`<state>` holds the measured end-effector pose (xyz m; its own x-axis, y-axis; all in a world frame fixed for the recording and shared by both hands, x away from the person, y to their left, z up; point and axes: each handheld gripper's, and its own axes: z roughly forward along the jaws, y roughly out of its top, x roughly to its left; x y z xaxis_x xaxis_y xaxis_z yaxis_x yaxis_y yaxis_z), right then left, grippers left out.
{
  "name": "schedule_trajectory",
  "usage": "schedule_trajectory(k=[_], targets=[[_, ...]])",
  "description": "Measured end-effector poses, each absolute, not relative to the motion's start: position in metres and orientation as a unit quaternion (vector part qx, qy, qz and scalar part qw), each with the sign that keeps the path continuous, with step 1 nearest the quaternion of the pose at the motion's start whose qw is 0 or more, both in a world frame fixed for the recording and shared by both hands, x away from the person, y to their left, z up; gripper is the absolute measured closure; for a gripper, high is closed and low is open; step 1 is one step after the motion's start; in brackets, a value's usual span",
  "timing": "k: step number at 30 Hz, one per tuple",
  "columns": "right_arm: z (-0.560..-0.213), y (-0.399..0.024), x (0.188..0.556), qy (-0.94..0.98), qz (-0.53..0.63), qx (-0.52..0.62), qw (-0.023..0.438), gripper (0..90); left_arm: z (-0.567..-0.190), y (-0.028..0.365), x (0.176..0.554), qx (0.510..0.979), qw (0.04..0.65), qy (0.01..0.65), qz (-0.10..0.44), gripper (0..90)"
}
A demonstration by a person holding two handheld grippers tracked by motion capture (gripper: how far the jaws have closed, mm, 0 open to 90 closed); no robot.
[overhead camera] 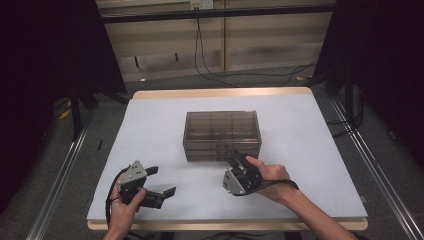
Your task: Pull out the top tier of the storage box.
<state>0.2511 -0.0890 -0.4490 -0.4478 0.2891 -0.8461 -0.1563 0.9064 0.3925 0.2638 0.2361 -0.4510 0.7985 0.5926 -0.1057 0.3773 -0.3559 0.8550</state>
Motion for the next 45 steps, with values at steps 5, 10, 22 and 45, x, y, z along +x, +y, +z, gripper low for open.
schedule_trajectory(k=[5,10,22,45], targets=[[-0.449,-0.085,0.255,0.818,0.22,0.049,0.529,70.6,-0.451,0.236,0.264,0.816,0.484,0.297,0.11,2.3],[-0.454,-0.079,0.258,0.817,0.196,0.039,0.541,71.3,-0.451,0.236,0.264,0.816,0.485,0.294,0.111,2.3],[-0.46,-0.069,0.267,0.812,0.184,0.058,0.551,72.3,-0.451,0.236,0.264,0.817,0.484,0.294,0.11,2.3],[-0.47,-0.061,0.266,0.784,0.138,0.052,0.603,80.3,-0.451,0.236,0.265,0.818,0.483,0.293,0.109,2.3]])
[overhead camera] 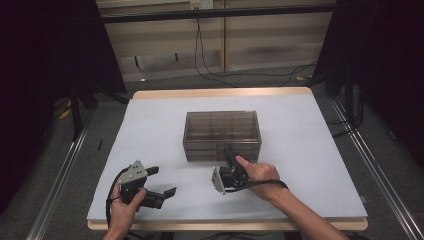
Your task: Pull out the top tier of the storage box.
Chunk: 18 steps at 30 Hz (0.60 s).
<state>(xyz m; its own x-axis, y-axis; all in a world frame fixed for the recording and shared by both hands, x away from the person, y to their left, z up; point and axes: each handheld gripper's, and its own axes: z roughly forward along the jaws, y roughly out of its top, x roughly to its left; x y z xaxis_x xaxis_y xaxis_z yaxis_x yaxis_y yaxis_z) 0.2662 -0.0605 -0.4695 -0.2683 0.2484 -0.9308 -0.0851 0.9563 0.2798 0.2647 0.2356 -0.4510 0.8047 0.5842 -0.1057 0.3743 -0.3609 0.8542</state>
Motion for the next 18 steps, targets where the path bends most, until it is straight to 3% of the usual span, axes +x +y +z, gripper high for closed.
schedule_trajectory(k=[18], targets=[[-0.4763,-0.0581,0.2644,0.771,0.113,0.025,0.626,81.3,-0.4511,0.2368,0.2656,0.817,0.483,0.295,0.109,2.3]])
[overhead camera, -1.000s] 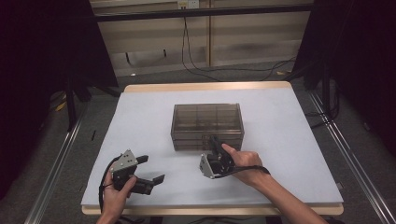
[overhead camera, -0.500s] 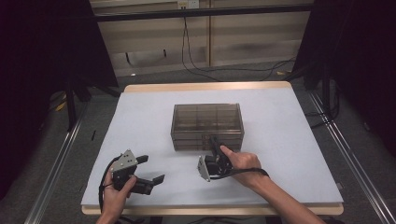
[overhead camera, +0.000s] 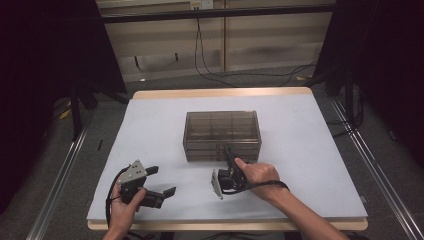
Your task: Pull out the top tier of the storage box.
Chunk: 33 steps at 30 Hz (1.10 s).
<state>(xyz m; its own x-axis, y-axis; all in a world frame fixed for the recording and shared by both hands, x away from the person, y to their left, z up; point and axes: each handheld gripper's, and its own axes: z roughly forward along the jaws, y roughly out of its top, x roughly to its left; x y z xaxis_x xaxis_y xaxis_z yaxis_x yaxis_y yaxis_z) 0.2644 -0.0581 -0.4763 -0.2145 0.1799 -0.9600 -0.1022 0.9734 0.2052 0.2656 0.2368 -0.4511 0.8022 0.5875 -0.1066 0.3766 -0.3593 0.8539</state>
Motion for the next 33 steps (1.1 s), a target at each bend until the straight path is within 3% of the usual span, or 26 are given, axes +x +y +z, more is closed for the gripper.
schedule_trajectory(k=[33], targets=[[-0.4737,-0.0586,0.2555,0.778,0.106,0.024,0.619,81.6,-0.4514,0.2365,0.2644,0.816,0.482,0.299,0.113,2.5]])
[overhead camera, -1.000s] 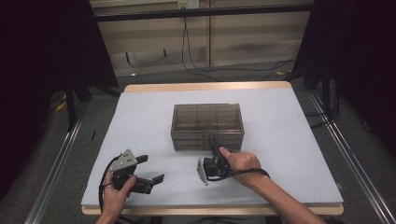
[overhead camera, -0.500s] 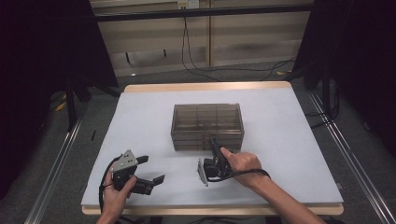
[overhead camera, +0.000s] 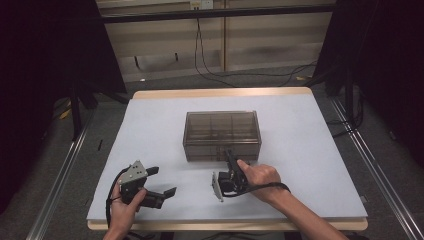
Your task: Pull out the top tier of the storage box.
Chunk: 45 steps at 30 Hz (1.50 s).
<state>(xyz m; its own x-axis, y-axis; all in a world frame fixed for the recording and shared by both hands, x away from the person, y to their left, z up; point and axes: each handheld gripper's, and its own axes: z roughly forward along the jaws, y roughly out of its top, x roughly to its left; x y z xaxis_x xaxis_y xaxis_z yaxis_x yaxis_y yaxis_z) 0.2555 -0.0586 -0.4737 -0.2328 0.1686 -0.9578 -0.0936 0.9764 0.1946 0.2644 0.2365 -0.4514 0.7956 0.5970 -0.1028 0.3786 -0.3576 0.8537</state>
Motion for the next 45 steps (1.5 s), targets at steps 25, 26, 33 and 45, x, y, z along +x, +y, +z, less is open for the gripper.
schedule_trajectory(k=[25,26,33,45], targets=[[-0.471,-0.061,0.255,0.779,0.108,0.031,0.617,77.9,-0.452,0.237,0.266,0.817,0.482,0.299,0.107,2.3],[-0.471,-0.061,0.255,0.779,0.108,0.031,0.617,77.9,-0.452,0.237,0.266,0.818,0.481,0.298,0.108,2.3],[-0.475,-0.057,0.26,0.773,0.1,0.025,0.627,80.5,-0.452,0.237,0.266,0.819,0.48,0.296,0.11,2.3],[-0.479,-0.055,0.262,0.768,0.089,0.036,0.633,81.7,-0.452,0.236,0.265,0.818,0.481,0.297,0.108,2.3]])
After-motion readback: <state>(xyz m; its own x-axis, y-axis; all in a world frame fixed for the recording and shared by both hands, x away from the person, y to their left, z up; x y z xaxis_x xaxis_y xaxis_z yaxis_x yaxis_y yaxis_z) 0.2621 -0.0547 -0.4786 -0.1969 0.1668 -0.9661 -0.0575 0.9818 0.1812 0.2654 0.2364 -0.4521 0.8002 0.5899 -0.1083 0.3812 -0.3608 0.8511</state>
